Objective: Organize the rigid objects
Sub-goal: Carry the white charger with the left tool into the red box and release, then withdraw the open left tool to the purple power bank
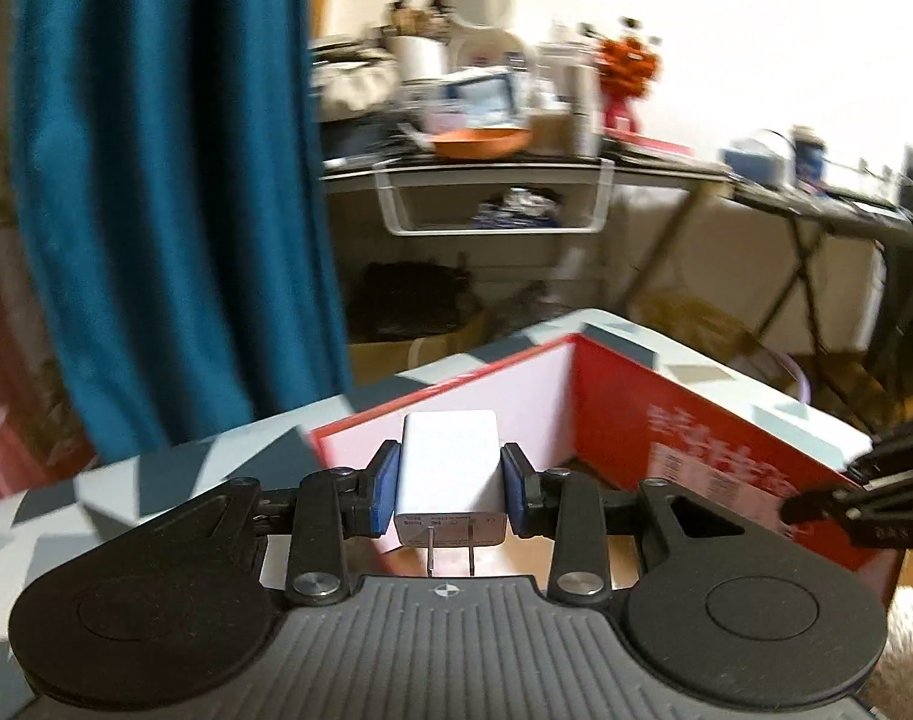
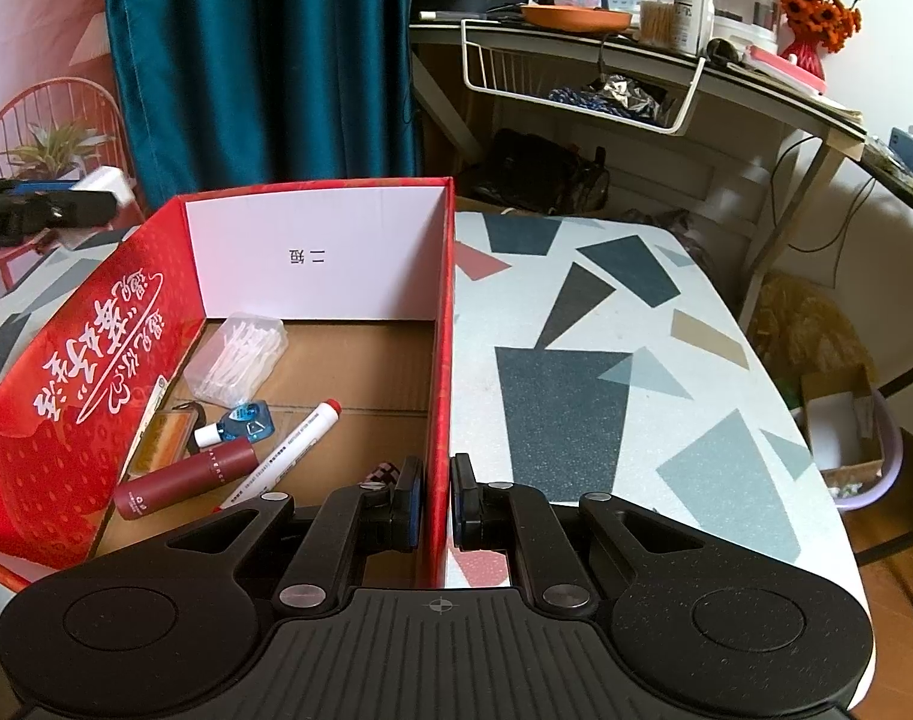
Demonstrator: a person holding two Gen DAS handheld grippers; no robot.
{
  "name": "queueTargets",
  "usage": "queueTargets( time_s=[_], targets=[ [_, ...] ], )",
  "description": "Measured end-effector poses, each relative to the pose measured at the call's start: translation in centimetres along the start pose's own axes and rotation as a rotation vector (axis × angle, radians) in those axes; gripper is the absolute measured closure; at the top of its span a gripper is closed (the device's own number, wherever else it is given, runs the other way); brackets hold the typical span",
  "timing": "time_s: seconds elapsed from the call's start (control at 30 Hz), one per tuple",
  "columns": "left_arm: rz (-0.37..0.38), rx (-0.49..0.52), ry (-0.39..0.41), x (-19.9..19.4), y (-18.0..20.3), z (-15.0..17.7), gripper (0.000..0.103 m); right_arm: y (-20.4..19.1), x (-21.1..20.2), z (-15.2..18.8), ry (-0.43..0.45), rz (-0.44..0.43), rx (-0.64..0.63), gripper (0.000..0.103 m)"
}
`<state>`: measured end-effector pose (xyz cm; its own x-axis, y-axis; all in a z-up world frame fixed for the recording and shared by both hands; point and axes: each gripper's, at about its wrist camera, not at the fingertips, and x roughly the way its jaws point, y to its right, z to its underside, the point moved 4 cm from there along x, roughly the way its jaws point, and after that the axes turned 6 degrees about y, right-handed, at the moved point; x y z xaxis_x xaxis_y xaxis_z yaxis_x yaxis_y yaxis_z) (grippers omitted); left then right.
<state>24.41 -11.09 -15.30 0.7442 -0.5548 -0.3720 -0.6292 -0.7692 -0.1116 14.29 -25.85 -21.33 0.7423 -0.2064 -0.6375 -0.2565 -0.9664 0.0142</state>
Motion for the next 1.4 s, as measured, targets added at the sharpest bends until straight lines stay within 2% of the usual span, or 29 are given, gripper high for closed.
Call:
queueTargets(
  time_s=[0.13, 0.27, 0.73, 0.97, 1.1, 1.13, 1.27, 1.3, 1.37, 1.4],
  targets=[
    [0.068, 0.026, -0.044, 1.8, 1.4, 0.6, 0.066, 0.1, 0.0, 0.0, 0.001, -0.006, 0.007, 0.094],
    [0.088, 0.055, -0.104, 3.3, 2.1, 2.0, 0.066, 0.0, 0.0, 0.0, 0.002, -0.006, 0.008, 0.094],
    [0.061, 0.103, -0.231, 6.1, 1.6, 4.6, 0.066, 0.0, 0.0, 0.0, 0.002, -0.006, 0.009, 0.094],
    [0.083, 0.111, -0.246, 6.2, 1.8, 4.8, 0.065, 0.0, 0.0, 0.0, 0.002, -0.006, 0.009, 0.094],
    [0.069, 0.075, -0.204, 5.5, 1.1, 4.0, 0.065, 0.1, 0.0, 0.0, 0.000, -0.006, 0.009, 0.094],
    [0.067, 0.056, -0.185, 5.1, 0.7, 3.7, 0.061, 0.1, 0.0, 0.1, 0.000, -0.007, 0.010, 0.094],
    [0.025, -0.031, -0.103, 3.7, -2.1, 2.0, 0.032, 0.1, 0.0, 0.0, 0.000, -0.007, 0.010, 0.094],
    [0.003, -0.058, -0.095, 3.4, -3.0, 1.7, 0.026, 0.2, 0.0, 0.0, 0.000, -0.007, 0.011, 0.094],
    [-0.050, -0.118, -0.079, 2.7, -5.2, 1.4, 0.006, 0.1, 0.0, 0.0, 0.000, -0.006, 0.010, 0.094],
    [-0.070, -0.146, -0.069, 2.4, -6.4, 1.5, 0.003, 0.1, 0.0, 0.0, -0.001, -0.006, 0.010, 0.094]
  ],
)
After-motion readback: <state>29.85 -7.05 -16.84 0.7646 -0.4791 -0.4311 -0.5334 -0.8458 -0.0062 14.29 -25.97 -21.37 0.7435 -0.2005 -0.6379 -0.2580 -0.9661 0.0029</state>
